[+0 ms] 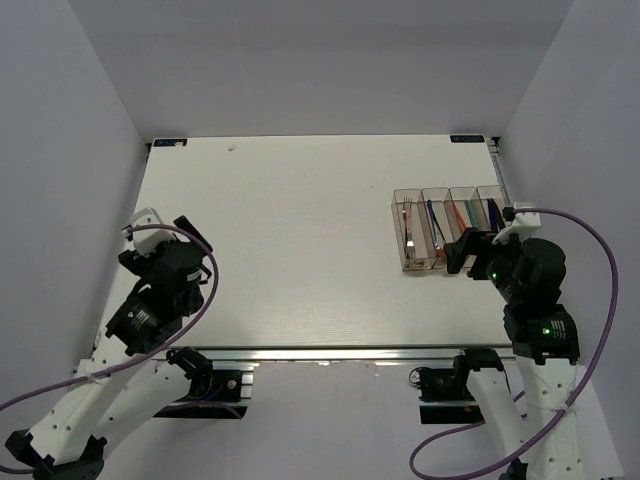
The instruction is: Sort the eating utensils into containers
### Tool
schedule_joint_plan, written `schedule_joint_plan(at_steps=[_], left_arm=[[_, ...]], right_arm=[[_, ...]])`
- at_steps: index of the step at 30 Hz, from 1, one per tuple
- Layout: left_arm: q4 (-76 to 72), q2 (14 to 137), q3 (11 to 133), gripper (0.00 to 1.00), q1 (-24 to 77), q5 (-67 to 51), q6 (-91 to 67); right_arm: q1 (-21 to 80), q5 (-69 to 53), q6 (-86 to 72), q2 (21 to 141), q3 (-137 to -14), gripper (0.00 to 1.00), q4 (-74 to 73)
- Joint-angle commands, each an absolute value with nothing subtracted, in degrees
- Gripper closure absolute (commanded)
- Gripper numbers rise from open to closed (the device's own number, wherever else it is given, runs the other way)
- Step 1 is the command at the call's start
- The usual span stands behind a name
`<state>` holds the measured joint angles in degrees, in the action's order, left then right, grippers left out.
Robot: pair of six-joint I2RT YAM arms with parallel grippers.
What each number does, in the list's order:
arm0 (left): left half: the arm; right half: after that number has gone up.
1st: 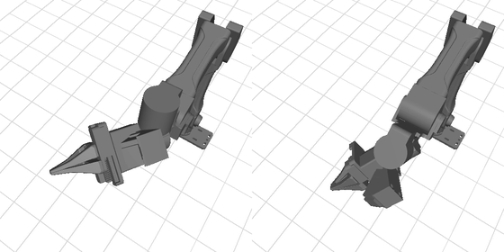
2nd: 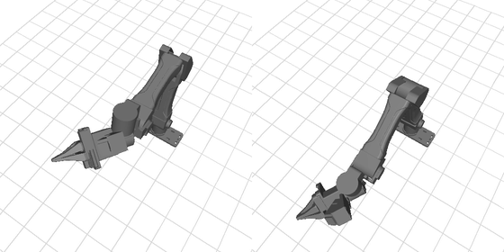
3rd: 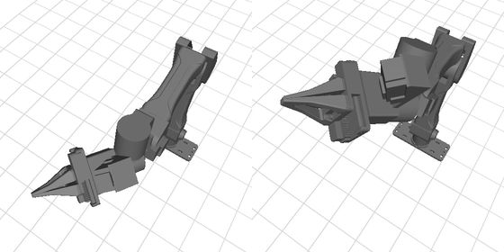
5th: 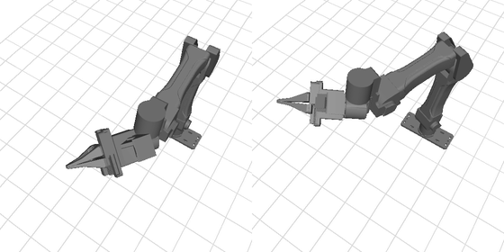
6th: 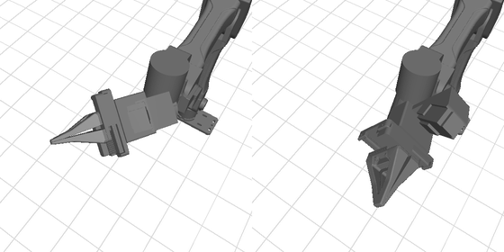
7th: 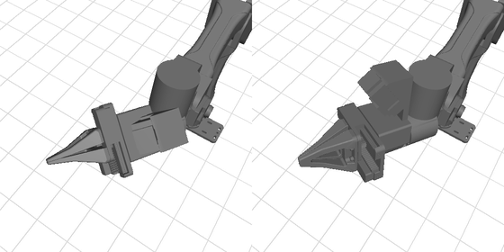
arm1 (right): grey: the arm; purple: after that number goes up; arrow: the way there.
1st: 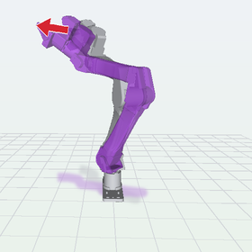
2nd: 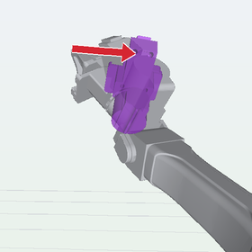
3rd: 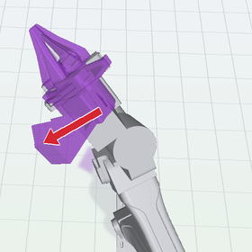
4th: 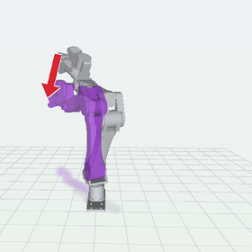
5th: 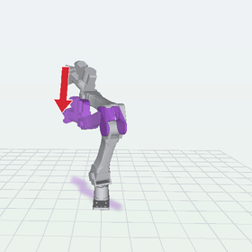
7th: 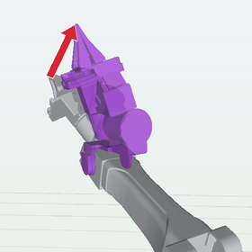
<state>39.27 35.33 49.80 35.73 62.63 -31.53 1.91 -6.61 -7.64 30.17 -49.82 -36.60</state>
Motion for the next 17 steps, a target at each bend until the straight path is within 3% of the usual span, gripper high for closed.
schedule_joint_plan(at_steps=[1, 17], left_arm=[[38.8, 37.3, 48.9, 0.02, 35.6, 62.8, -32.1], [38.1, 40.8, 48.7, 0.02, 35.6, 59.8, -29.8]], right_arm=[[2.9, -4.8, -6.9, 29.5, -50.1, 0.11, -35.2], [3.3, -4.5, -7.0, 29.3, -49.4, 0.11, -34.7]])
